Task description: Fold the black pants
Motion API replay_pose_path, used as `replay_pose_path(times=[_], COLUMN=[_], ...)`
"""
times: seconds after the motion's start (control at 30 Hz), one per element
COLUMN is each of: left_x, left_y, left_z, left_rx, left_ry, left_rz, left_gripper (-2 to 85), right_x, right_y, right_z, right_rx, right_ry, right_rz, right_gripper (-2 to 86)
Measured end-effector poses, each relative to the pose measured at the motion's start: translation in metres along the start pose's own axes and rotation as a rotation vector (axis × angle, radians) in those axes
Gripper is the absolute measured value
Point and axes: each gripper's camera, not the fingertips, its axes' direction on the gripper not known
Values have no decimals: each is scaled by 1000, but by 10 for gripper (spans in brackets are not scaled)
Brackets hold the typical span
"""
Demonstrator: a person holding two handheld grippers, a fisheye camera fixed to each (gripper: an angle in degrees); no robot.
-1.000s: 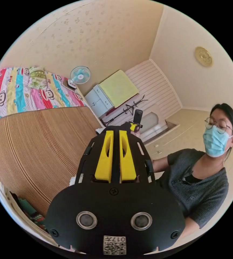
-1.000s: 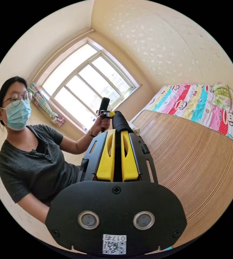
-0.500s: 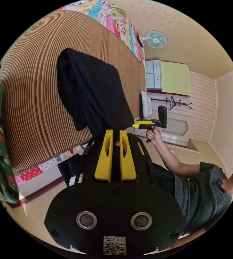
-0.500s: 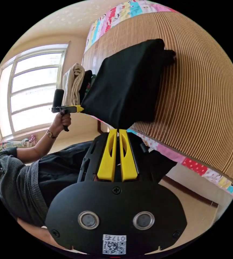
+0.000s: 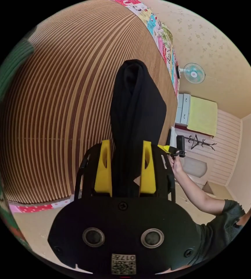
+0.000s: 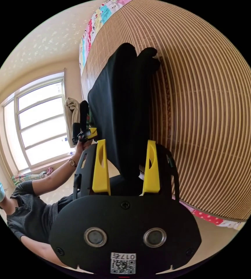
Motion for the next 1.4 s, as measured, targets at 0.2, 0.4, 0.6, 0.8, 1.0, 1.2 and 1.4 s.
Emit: replay_pose_path(times=[0.2, 0.4, 0.6, 0.8, 1.0, 1.2, 1.4], left_x=[-10, -13, 28, 92, 142, 126, -28], left_y=[-23, 21, 83, 167, 261, 269, 206], left_z=[45, 53, -15, -151, -342, -516, -555], left_rx=[-120, -88, -140, -5, 309, 500, 604], left_ry=[154, 278, 262, 140, -41, -326, -385], left_rz=[-45, -182, -58, 59, 223, 250, -234], left_gripper=[139, 98, 86, 85, 88, 108, 160], right_x=[31, 37, -32, -155, -333, -449, -423], right_y=[-29, 8, 61, 84, 82, 25, -22], right_z=[25, 26, 36, 67, 150, 280, 442], right_rx=[-34, -16, -89, -181, -220, -142, -180], right_ry=[-112, -219, -300, -335, -330, -320, 41], right_rz=[33, 70, -46, -239, -645, -817, -575], right_gripper=[177, 101, 81, 79, 79, 79, 75])
